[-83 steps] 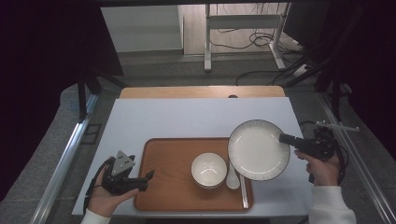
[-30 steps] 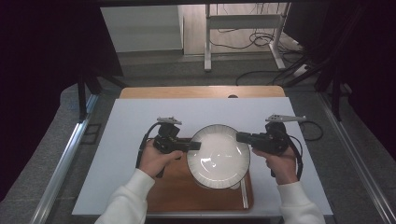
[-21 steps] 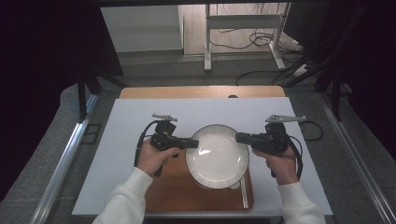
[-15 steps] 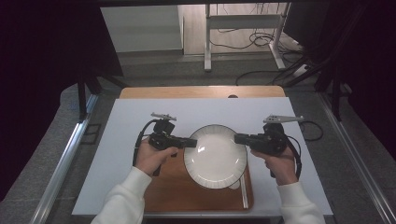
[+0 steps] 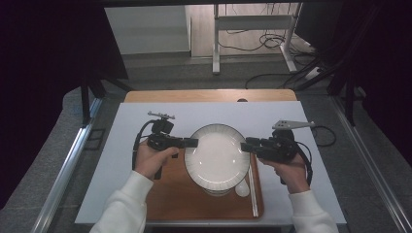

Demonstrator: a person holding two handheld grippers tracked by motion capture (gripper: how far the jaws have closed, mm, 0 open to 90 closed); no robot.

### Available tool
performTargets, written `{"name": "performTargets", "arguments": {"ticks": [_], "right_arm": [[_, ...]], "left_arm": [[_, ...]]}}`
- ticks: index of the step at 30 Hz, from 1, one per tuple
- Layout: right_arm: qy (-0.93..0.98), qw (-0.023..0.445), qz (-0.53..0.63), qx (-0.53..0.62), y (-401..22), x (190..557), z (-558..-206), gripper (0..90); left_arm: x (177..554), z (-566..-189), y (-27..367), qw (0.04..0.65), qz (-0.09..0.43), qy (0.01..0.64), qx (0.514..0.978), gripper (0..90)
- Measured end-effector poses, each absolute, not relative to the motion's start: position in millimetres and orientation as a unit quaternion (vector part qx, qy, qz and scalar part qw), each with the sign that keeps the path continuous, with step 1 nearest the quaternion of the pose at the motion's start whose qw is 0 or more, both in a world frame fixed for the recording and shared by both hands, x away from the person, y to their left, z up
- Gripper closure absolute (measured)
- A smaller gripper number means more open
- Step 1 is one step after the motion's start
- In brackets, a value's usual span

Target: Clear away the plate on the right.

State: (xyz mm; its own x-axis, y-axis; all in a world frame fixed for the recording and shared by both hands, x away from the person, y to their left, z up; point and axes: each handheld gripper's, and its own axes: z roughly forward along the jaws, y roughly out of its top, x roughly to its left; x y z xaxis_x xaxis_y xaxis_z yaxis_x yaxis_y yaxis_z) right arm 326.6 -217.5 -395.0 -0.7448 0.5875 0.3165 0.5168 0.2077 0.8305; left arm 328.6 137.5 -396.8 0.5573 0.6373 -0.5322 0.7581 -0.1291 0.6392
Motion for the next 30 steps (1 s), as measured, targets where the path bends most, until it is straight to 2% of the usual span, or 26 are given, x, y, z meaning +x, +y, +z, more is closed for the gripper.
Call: {"name": "performTargets", "arguments": {"ticks": [1,4,8,14,30], "right_arm": [[0.776,0.034,0.519,0.356,-217.5,326.6,-395.0,52.5],[0.774,0.056,0.526,0.349,-221.9,320.7,-386.4,45.3],[0.775,0.064,0.527,0.343,-225.4,317.0,-383.0,43.0],[0.779,0.069,0.52,0.343,-235.8,312.4,-382.5,40.1],[0.778,0.072,0.504,0.369,-258.6,311.8,-392.0,36.2]], "left_arm": [[328.7,-395.6,140.7,0.467,-0.063,0.467,0.748,83.8],[326.6,-390.7,154.5,0.474,-0.052,0.472,0.742,83.4],[323.7,-387.0,168.4,0.479,-0.044,0.471,0.74,83.4],[316.0,-380.2,192.9,0.482,-0.02,0.478,0.734,83.3],[305.4,-384.5,241.9,0.491,-0.005,0.502,0.712,83.0]]}}
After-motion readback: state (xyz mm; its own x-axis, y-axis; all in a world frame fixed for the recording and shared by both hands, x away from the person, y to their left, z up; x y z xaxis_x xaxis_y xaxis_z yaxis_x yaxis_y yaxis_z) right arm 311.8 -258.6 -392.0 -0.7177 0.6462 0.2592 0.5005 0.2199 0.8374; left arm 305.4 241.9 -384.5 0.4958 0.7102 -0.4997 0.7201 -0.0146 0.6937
